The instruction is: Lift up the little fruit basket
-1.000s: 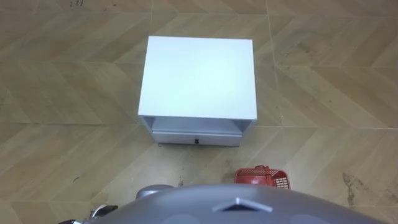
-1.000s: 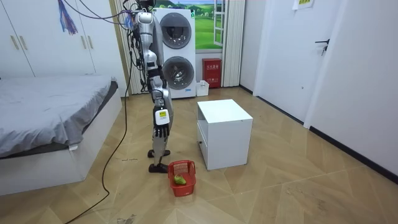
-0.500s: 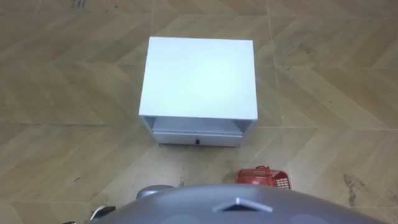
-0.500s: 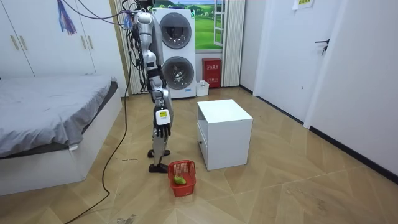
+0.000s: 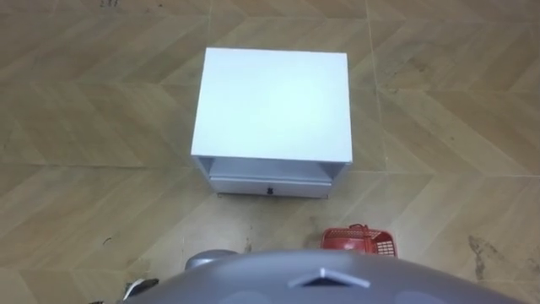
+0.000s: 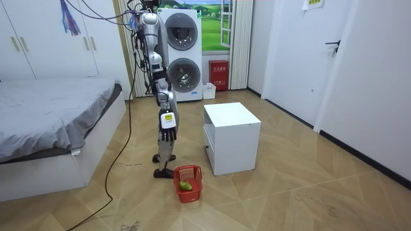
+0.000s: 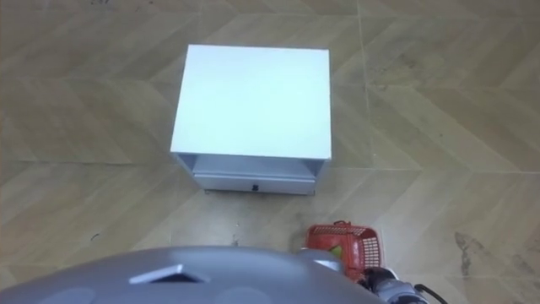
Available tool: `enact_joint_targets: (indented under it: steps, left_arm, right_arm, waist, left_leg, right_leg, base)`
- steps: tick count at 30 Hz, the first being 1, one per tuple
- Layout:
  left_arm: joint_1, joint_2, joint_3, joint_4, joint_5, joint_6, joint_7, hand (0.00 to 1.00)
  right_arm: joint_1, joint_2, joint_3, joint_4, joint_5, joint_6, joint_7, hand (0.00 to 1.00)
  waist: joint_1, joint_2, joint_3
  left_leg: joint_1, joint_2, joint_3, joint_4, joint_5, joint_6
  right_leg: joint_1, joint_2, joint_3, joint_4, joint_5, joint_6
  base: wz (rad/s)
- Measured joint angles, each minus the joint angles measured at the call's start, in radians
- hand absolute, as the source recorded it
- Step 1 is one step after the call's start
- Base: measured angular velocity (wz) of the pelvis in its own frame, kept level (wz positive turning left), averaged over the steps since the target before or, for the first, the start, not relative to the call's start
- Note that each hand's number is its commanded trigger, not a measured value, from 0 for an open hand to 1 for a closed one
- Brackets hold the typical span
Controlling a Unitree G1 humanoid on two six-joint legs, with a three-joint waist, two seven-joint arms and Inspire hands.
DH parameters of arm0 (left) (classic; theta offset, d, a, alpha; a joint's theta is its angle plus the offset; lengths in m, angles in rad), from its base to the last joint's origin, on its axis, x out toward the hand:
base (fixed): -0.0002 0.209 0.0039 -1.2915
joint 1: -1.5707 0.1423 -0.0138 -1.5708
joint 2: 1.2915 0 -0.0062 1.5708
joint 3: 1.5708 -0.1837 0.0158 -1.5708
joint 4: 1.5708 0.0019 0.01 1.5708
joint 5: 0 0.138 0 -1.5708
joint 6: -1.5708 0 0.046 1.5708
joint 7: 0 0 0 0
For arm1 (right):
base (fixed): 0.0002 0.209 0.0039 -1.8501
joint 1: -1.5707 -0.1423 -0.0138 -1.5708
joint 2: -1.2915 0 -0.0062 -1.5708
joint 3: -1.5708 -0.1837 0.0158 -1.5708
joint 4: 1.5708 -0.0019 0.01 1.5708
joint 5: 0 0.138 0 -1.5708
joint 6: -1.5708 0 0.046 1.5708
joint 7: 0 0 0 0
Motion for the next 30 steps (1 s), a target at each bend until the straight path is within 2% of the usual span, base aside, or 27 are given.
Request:
enact_joint_targets:
  steps: [2, 4, 6, 7, 8, 9, 10, 11, 12, 13, 14, 15, 16, 17, 19, 20, 21, 22, 23, 24, 25, 26, 28, 30]
  left_arm:
    - [-0.009, 0.001, 0.000, 0.000, 0.000, -0.007, -0.003, 0.00]
    - [-0.025, 0.002, 0.002, 0.004, -0.002, -0.021, -0.003, 0.00]
    - [-0.035, 0.005, 0.018, 0.008, -0.002, -0.030, -0.003, 0.00]
    - [-0.044, 0.008, 0.043, 0.010, -0.002, -0.040, -0.003, 0.00]
    - [-0.048, 0.011, 0.053, 0.014, -0.001, -0.045, -0.003, 0.00]
    - [-0.062, 0.014, 0.089, 0.024, 0.003, -0.061, -0.003, 0.00]
    - [-0.054, 0.026, 0.103, 0.031, 0.006, -0.064, -0.002, 0.00]
    - [-0.051, 0.036, 0.104, 0.032, 0.006, -0.064, -0.002, 0.00]
    - [-0.043, 0.052, 0.096, 0.032, -0.003, -0.061, -0.002, 0.00]
    - [-0.043, 0.062, 0.095, 0.032, -0.009, -0.062, -0.002, 0.00]
    - [-0.048, 0.068, 0.095, 0.033, -0.009, -0.062, -0.001, 0.00]
    - [-0.063, 0.074, 0.094, 0.040, -0.014, -0.062, 0.006, 0.00]
    - [-0.076, 0.077, 0.092, 0.041, -0.031, -0.063, 0.018, 0.00]
    - [-0.086, 0.079, 0.086, 0.043, -0.036, -0.063, 0.023, 0.00]
    - [-0.167, 0.096, 0.060, 0.062, -0.068, -0.071, 0.044, 0.00]
    - [-0.193, 0.103, 0.051, 0.070, -0.077, -0.074, 0.051, 0.00]
    - [-0.244, 0.114, 0.029, 0.080, -0.094, -0.082, 0.069, 0.00]
    - [-0.298, 0.118, 0.012, 0.084, -0.110, -0.085, 0.086, 0.00]
    - [-0.318, 0.118, -0.002, 0.092, -0.124, -0.088, 0.092, 0.00]
    - [-0.372, 0.119, -0.022, 0.111, -0.148, -0.103, 0.103, 0.00]
    - [-0.403, 0.121, -0.042, 0.125, -0.171, -0.113, 0.117, 0.00]
    - [-0.417, 0.123, -0.048, 0.133, -0.176, -0.119, 0.122, 0.00]
    - [-0.442, 0.129, -0.083, 0.189, -0.206, -0.143, 0.142, 0.00]
    - [-0.430, 0.130, -0.091, 0.206, -0.220, -0.146, 0.155, 0.00]
  right_arm:
    - [-0.001, -0.002, -0.014, -0.003, 0.004, 0.000, -0.008, 0.00]
    - [-0.008, -0.010, -0.018, -0.005, 0.026, 0.000, -0.011, 0.00]
    - [-0.020, -0.015, -0.031, -0.011, 0.023, 0.001, -0.016, 0.00]
    - [-0.032, -0.018, -0.039, -0.031, 0.021, 0.002, -0.020, 0.00]
    - [-0.034, -0.017, -0.049, -0.044, 0.020, 0.003, -0.021, 0.00]
    - [-0.036, -0.017, -0.078, -0.056, 0.021, 0.000, -0.026, 0.00]
    - [-0.031, -0.015, -0.100, -0.056, 0.025, 0.003, -0.033, 0.00]
    - [-0.026, -0.016, -0.101, -0.056, 0.033, 0.002, -0.036, 0.00]
    - [-0.030, -0.021, -0.100, -0.060, 0.064, -0.004, -0.046, 0.00]
    - [-0.040, -0.029, -0.100, -0.068, 0.098, -0.025, -0.051, 0.00]
    - [-0.046, -0.032, -0.100, -0.073, 0.115, -0.036, -0.052, 0.00]
    - [-0.070, -0.038, -0.091, -0.077, 0.151, -0.049, -0.053, 0.00]
    - [-0.099, -0.040, -0.086, -0.073, 0.175, -0.062, -0.053, 0.00]
    - [-0.119, -0.042, -0.081, -0.073, 0.184, -0.068, -0.053, 0.00]
    - [-0.186, -0.043, -0.043, -0.069, 0.219, -0.085, -0.054, 0.00]
    - [-0.203, -0.043, -0.029, -0.065, 0.232, -0.088, -0.053, 0.00]
    - [-0.238, -0.044, -0.006, -0.050, 0.262, -0.096, -0.052, 0.00]
    - [-0.266, -0.047, -0.003, -0.036, 0.283, -0.105, -0.049, 0.00]
    - [-0.270, -0.049, -0.003, -0.034, 0.298, -0.109, -0.049, 0.00]
    - [-0.275, -0.048, 0.002, -0.025, 0.311, -0.110, -0.046, 0.00]
    - [-0.278, -0.045, 0.017, -0.014, 0.321, -0.110, -0.039, 0.00]
    - [-0.278, -0.043, 0.022, -0.013, 0.329, -0.110, -0.036, 0.00]
    - [-0.296, -0.045, 0.026, 0.011, 0.359, -0.118, -0.024, 0.00]
    - [-0.296, -0.047, 0.027, 0.026, 0.383, -0.129, -0.014, 0.00]
  waist:
    - [-0.002, -0.007, -0.0020]
    - [-0.002, -0.005, 0.0022]
    - [-0.003, -0.007, 0.0026]
    - [-0.002, -0.007, 0.0008]
    - [-0.001, 0.007, -0.0064]
    - [-0.004, -0.001, 0.0045]
    - [-0.002, -0.029, 0.0083]
    - [-0.001, -0.036, 0.0026]
    - [0.010, -0.059, -0.0045]
    - [0.025, -0.064, -0.0068]
    - [0.029, -0.068, -0.0081]
    - [0.030, -0.070, -0.0069]
    - [0.028, -0.067, 0.0001]
    - [0.025, -0.067, 0.0038]
    - [0.023, -0.073, 0.0130]
    - [0.026, -0.076, 0.0152]
    - [0.026, -0.084, 0.0196]
    - [0.026, -0.087, 0.0259]
    - [0.029, -0.086, 0.0268]
    - [0.041, -0.089, 0.0287]
    - [0.057, -0.098, 0.0291]
    - [0.063, -0.102, 0.0299]
    - [0.070, -0.113, 0.0397]
    - [0.065, -0.119, 0.0400]
  left_leg:
    - [-0.030, -0.009, 0.008, 0.035, -0.009, 0.013]
    - [-0.079, -0.024, 0.018, 0.087, -0.022, 0.027]
    - [-0.128, -0.031, 0.026, 0.118, -0.029, 0.039]
    - [-0.167, -0.033, 0.027, 0.119, -0.034, 0.047]
    - [-0.193, -0.020, 0.034, 0.129, -0.030, 0.056]
    - [-0.234, -0.028, 0.039, 0.164, -0.036, 0.074]
    - [-0.246, -0.051, 0.037, 0.189, -0.042, 0.085]
    - [-0.256, -0.065, 0.041, 0.205, -0.050, 0.097]
    - [-0.293, -0.080, 0.051, 0.249, -0.066, 0.108]
    - [-0.343, -0.081, 0.059, 0.300, -0.078, 0.112]
    - [-0.369, -0.080, 0.062, 0.319, -0.078, 0.111]
    - [-0.424, -0.077, 0.063, 0.361, -0.079, 0.113]
    - [-0.477, -0.074, 0.062, 0.404, -0.081, 0.116]
    - [-0.508, -0.073, 0.061, 0.429, -0.083, 0.118]
    - [-0.661, -0.080, 0.063, 0.562, -0.100, 0.126]
    - [-0.705, -0.084, 0.064, 0.604, -0.108, 0.128]
    - [-0.789, -0.098, 0.067, 0.695, -0.126, 0.130]
    - [-0.871, -0.112, 0.070, 0.794, -0.144, 0.131]
    - [-0.908, -0.117, 0.069, 0.841, -0.150, 0.133]
    - [-0.975, -0.126, 0.068, 0.923, -0.170, 0.125]
    - [-1.036, -0.130, 0.071, 0.998, -0.190, 0.125]
    - [-1.065, -0.130, 0.075, 1.035, -0.201, 0.125]
    - [-1.179, -0.131, 0.096, 1.195, -0.250, 0.140]
    - [-1.237, -0.131, 0.117, 1.301, -0.291, 0.152]
  right_leg:
    - [-0.033, -0.017, -0.004, 0.046, -0.015, 0.006]
    - [-0.084, -0.032, -0.001, 0.100, -0.017, 0.010]
    - [-0.137, -0.042, 0.012, 0.135, -0.011, 0.019]
    - [-0.171, -0.035, 0.019, 0.135, -0.001, 0.030]
    - [-0.191, -0.035, 0.021, 0.149, 0.005, 0.038]
    - [-0.249, -0.077, 0.014, 0.312, -0.021, 0.049]
    - [-0.266, -0.122, 0.014, 0.519, -0.039, 0.060]
    - [-0.263, -0.144, 0.023, 0.615, -0.039, 0.061]
    - [-0.245, -0.172, 0.053, 0.765, -0.021, 0.051]
    - [-0.222, -0.176, 0.068, 0.846, 0.023, 0.047]
    - [-0.210, -0.177, 0.071, 0.869, 0.050, 0.043]
    - [-0.179, -0.177, 0.069, 0.884, 0.097, 0.048]
    - [-0.156, -0.175, 0.069, 0.886, 0.126, 0.054]
    - [-0.150, -0.175, 0.071, 0.884, 0.135, 0.056]
    - [-0.161, -0.175, 0.089, 0.870, 0.144, 0.066]
    - [-0.170, -0.172, 0.102, 0.872, 0.145, 0.069]
    - [-0.187, -0.167, 0.121, 0.872, 0.130, 0.083]
    - [-0.203, -0.162, 0.136, 0.914, 0.028, 0.103]
    - [-0.215, -0.162, 0.135, 0.949, -0.026, 0.104]
    - [-0.250, -0.164, 0.132, 1.034, -0.099, 0.087]
    - [-0.295, -0.160, 0.154, 1.127, -0.145, 0.081]
    - [-0.316, -0.159, 0.164, 1.175, -0.165, 0.082]
    - [-0.387, -0.159, 0.186, 1.366, -0.219, 0.096]
    - [-0.413, -0.159, 0.210, 1.486, -0.249, 0.101]
  base:
    - [0.07]
    - [0.00]
    - [-0.07]
    - [0.00]
    - [0.13]
    - [0.24]
    - [0.23]
    - [0.00]
    - [-0.14]
    - [-0.19]
    - [-0.12]
    - [0.00]
    - [0.07]
    - [0.15]
    - [0.25]
    - [0.35]
    - [0.43]
    - [0.51]
    - [0.46]
    - [0.34]
    - [0.22]
    - [0.16]
    - [0.15]
    - [0.09]
